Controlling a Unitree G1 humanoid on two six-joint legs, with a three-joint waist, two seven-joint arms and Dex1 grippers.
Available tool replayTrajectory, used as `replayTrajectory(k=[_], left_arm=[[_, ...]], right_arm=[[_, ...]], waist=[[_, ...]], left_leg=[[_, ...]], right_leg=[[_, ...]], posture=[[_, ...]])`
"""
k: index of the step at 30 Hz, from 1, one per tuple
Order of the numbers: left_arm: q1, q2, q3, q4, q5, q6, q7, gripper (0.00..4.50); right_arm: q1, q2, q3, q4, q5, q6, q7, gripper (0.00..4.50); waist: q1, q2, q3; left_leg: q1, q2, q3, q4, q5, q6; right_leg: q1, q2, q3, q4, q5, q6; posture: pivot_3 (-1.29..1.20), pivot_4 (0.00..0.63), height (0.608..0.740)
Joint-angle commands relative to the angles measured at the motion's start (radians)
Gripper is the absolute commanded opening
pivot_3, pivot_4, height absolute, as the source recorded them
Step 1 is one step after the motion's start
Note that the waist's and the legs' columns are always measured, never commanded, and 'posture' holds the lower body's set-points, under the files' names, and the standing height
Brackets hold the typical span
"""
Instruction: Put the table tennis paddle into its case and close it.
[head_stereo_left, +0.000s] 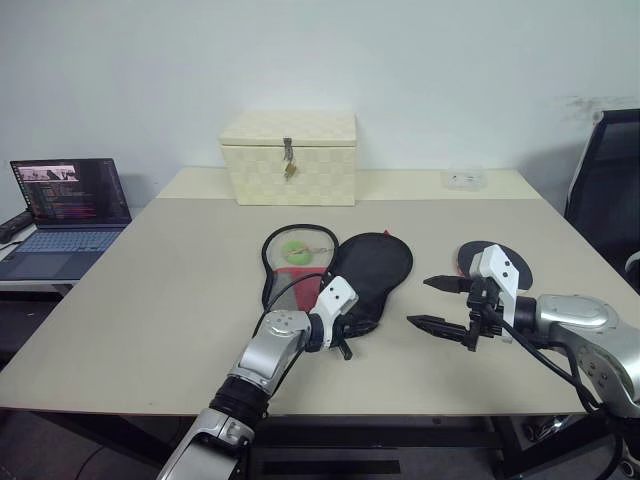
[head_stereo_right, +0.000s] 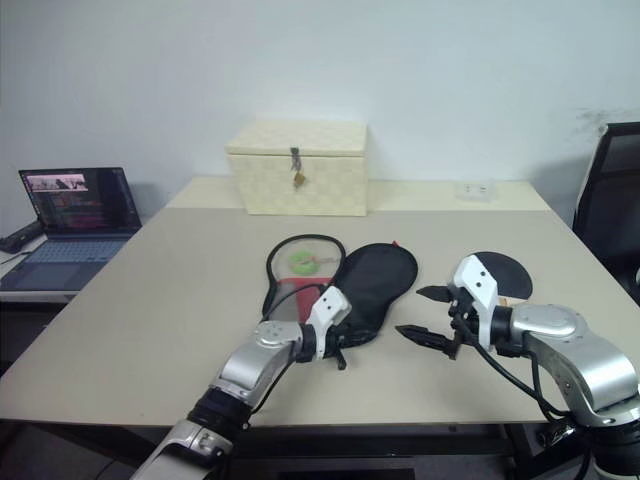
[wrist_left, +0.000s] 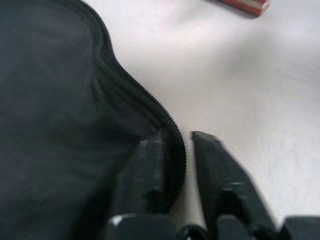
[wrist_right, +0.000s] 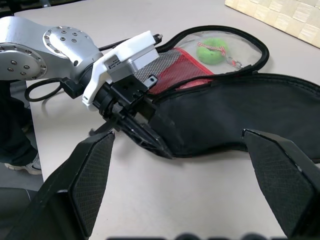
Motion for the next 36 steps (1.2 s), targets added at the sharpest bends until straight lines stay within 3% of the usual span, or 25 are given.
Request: replayTrajectory(k=[1, 7, 15, 22, 33, 36], left_arm=[[0.007, 0.003, 0.049, -0.071, -0.032, -0.029, 0.018, 2.36], [0.111, 0.066, 0.183, -0.301, -0.227, 0.06, -0.072, 4.47], [0.234, 0.281, 0.356, -0.375, -0.309, 0.087, -0.098, 4.47], [0.313, 0.384, 0.444, -0.443, -0.378, 0.117, -0.125, 4.47], [0.375, 0.539, 0.523, -0.664, -0.642, 0.309, -0.238, 4.47], [0.374, 0.569, 0.523, -0.683, -0.651, 0.315, -0.24, 4.47]], right_arm=[[-0.005, 0.004, -0.022, -0.017, 0.007, -0.025, 0.002, 4.5], [-0.03, 0.07, 0.022, 0.016, -0.021, 0.016, -0.077, 4.5], [-0.102, 0.259, 0.102, 0.133, -0.119, 0.129, -0.314, 4.5], [-0.199, 0.406, 0.123, 0.324, -0.214, 0.158, -0.46, 4.5], [-0.281, 0.552, 0.153, 0.542, -0.289, 0.144, -0.502, 4.5], [-0.293, 0.585, 0.163, 0.552, -0.289, 0.139, -0.485, 4.5]], waist=[[0.0, 0.0, 0.0], [-0.004, 0.0, 0.0], [-0.003, 0.0, 0.0], [0.0, 0.0, 0.0], [-0.005, 0.0, 0.0], [-0.006, 0.0, 0.0]], left_leg=[[0.0, 0.0, 0.0, 0.0, 0.0, 0.0], [0.0, 0.002, 0.0, 0.0, 0.0, 0.0], [0.002, 0.003, 0.0, 0.0, 0.0, 0.0], [0.0, 0.003, -0.001, -0.001, 0.0, 0.0], [0.001, 0.003, 0.0, -0.002, 0.0, 0.0], [0.002, 0.004, 0.001, -0.002, 0.0, 0.0]], right_leg=[[0.0, 0.0, 0.0, 0.0, 0.0, 0.0], [0.0, 0.0, 0.001, 0.0, 0.0, 0.0], [0.0, 0.0, 0.001, 0.002, 0.0, 0.0], [-0.001, -0.003, 0.001, 0.0, 0.0, 0.0], [-0.001, -0.006, 0.001, 0.001, 0.0, -0.001], [-0.001, -0.005, 0.001, 0.002, 0.0, -0.001]], posture=[[0.0, 0.15, 0.74], [0.0, 0.15, 0.74], [0.0, 0.15, 0.74], [0.0, 0.15, 0.74], [0.0, 0.15, 0.74], [0.0, 0.15, 0.74]])
